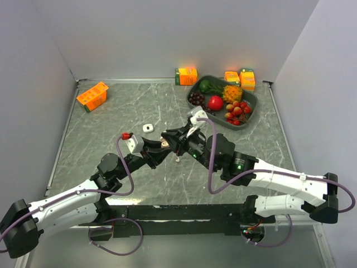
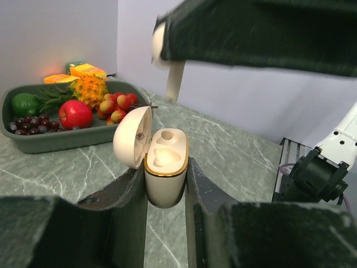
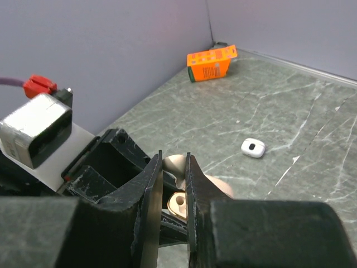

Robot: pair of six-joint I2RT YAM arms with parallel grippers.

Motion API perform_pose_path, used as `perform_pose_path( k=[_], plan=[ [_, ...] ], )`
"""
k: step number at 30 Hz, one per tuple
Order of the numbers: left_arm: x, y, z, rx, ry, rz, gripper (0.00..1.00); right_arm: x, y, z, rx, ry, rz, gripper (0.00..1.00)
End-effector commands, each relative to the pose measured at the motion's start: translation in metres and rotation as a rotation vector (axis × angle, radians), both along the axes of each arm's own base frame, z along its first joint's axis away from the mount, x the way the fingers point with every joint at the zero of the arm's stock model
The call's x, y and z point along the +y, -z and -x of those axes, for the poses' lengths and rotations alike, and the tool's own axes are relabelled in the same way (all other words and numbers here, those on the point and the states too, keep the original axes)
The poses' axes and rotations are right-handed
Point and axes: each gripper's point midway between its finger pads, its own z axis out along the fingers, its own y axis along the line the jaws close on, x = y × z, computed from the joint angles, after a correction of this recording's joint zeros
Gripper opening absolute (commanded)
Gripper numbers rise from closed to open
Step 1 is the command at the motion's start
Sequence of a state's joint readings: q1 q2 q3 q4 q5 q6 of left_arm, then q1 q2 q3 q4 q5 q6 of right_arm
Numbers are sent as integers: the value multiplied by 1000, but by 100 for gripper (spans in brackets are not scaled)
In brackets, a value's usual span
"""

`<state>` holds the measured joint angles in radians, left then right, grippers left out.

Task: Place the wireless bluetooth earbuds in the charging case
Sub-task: Place the earbud in the charging case.

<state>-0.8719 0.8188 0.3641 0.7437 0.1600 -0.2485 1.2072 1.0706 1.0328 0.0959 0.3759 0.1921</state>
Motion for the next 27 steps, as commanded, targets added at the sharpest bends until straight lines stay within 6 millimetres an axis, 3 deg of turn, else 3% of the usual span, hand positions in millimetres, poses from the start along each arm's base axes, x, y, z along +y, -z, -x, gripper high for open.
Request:
perform_pose_path(
  k=[1,27],
  plan=[
    [6,-41,8,-91,9,89,1,8,-21,5,-15,-20,-54,0],
    [13,-43,10,-74,-10,103,1,19,-3,9,2,-15,10,0]
  ],
)
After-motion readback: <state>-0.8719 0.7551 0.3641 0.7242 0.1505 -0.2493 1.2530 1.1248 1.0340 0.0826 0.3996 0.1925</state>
